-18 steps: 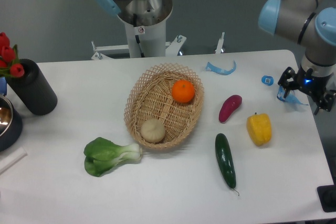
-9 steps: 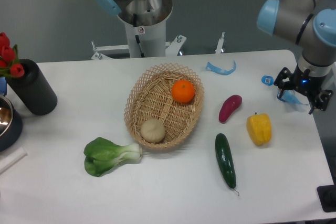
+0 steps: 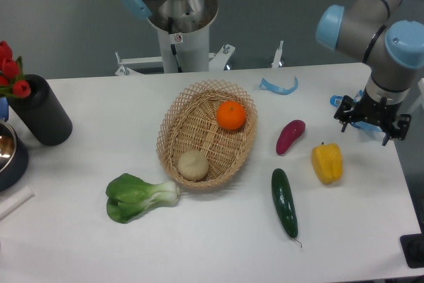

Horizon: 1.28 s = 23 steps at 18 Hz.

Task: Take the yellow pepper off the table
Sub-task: 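Move the gripper over the yellow bell pepper and lower it, then close the gripper around the yellow bell pepper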

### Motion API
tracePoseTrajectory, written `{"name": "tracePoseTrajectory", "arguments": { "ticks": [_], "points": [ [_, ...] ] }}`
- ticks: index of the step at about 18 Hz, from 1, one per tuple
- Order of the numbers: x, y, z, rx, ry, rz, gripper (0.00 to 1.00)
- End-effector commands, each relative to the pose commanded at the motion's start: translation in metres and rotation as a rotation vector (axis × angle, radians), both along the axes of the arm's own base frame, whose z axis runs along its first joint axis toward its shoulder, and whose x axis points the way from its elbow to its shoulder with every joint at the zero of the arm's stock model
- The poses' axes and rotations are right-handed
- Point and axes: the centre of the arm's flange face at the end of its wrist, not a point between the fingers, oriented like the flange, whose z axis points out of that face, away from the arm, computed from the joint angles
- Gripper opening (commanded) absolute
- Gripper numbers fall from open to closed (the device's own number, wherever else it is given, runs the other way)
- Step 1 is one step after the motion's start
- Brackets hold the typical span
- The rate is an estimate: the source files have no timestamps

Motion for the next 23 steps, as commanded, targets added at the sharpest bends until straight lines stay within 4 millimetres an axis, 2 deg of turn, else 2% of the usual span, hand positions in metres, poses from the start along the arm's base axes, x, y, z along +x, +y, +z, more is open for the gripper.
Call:
{"name": "tracePoseTrajectory", "arguments": {
  "ticks": [1,3,5,9,14,18,23],
  "points": [
    [0.004,0.013,-0.011,-0.010,-0.010,0.064,1.00],
    [0.003,0.037,-0.019,-0.009,0.003,0.225,1.00],
    [-0.003,0.057,-0.021,0.015,0.007,0.312,1.00],
    [-0.004,0.064,-0.023,0.043,-0.006,0.364,1.00],
    [0.001,0.076,-0.036,0.055,-0.030,0.443,1.00],
    [0.008,0.090,-0.061,0.029,-0.055,0.449,1.00],
    [0.009,0.092,-0.075,-0.040,-0.012,0.437,1.00]
  ]
}}
